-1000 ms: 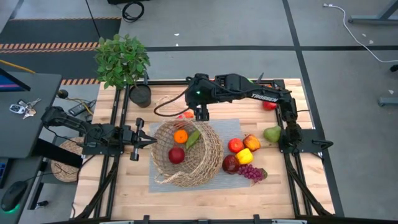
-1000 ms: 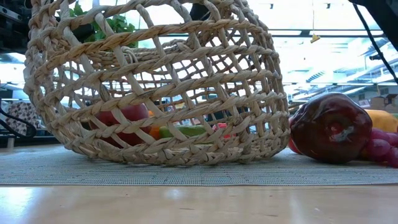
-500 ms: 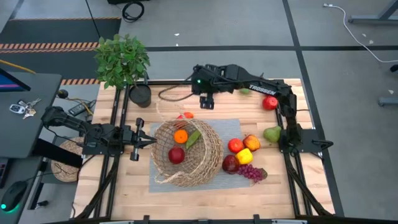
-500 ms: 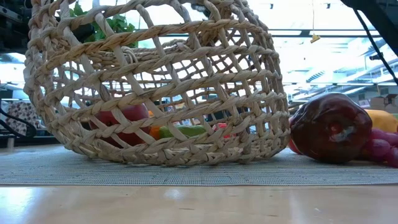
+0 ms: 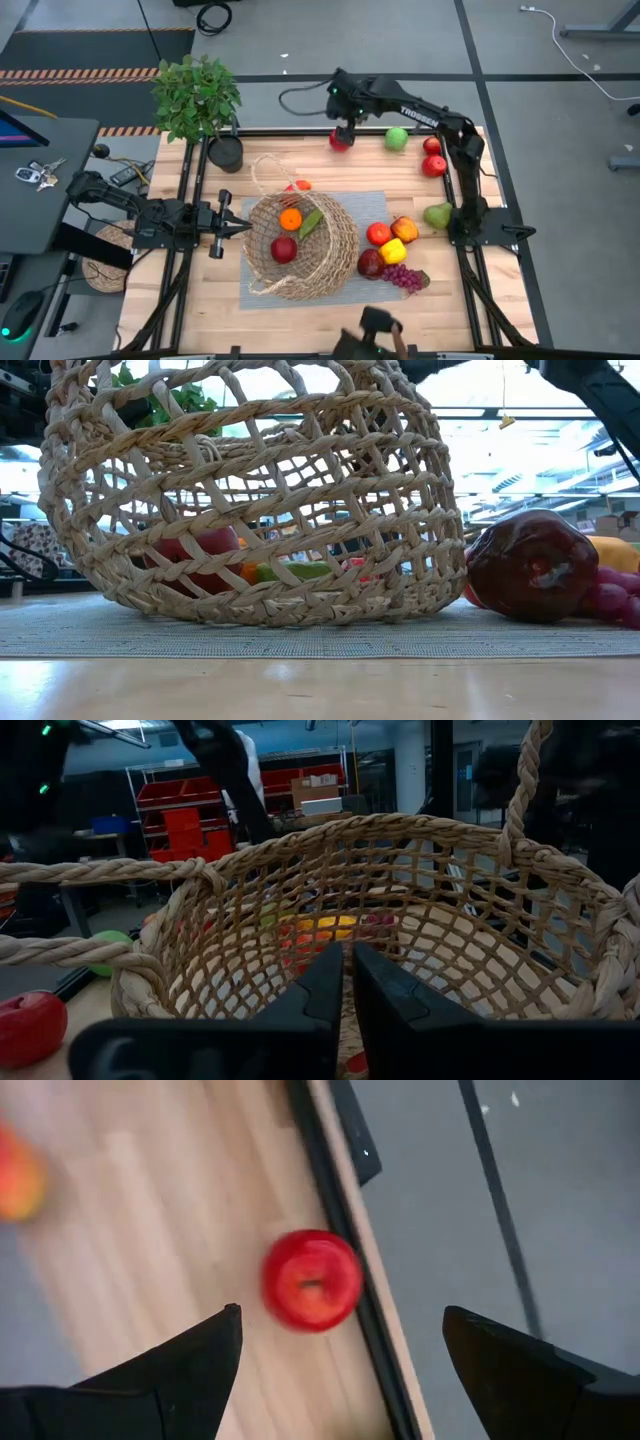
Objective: Build produce basket
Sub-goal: Put the red apple into the brown woven basket
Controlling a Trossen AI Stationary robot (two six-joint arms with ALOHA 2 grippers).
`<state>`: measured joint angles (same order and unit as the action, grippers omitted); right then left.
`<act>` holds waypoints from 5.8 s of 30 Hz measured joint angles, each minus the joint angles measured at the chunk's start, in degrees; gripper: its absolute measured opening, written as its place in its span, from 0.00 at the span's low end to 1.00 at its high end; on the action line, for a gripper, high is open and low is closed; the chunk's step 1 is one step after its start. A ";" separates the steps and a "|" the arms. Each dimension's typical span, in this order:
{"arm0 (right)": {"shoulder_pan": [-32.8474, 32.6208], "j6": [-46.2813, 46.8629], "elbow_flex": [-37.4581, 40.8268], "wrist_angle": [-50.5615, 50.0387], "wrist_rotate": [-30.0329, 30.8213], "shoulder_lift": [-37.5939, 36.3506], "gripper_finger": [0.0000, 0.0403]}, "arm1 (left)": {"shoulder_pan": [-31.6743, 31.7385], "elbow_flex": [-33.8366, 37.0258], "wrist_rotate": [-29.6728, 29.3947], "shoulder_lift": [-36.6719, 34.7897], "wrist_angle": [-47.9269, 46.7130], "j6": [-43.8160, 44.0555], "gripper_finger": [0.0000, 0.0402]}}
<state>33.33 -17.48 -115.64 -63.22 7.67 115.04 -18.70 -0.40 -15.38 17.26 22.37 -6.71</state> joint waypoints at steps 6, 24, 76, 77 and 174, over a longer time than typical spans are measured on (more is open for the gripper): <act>5.05 1.26 9.46 11.41 -5.63 0.05 0.86 | 0.00 0.00 0.00 0.00 0.00 0.01 0.07; 8.28 6.27 24.08 35.22 -12.55 0.24 0.99 | 0.00 -0.02 0.00 0.00 0.00 0.01 0.07; 4.61 17.90 29.53 22.65 -13.40 -9.40 0.89 | -0.01 0.00 0.00 -0.01 0.00 0.01 0.08; 3.83 18.86 29.16 22.50 -13.79 -10.84 0.89 | -0.02 -0.01 0.00 -0.01 0.00 0.00 0.08; -47.92 -15.67 27.55 74.34 11.65 -14.57 0.90 | 0.00 -0.01 0.00 0.00 -0.02 0.02 0.08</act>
<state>-14.59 -33.15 -88.09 11.12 19.32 100.48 -18.71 -0.41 -15.38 17.26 22.35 -6.69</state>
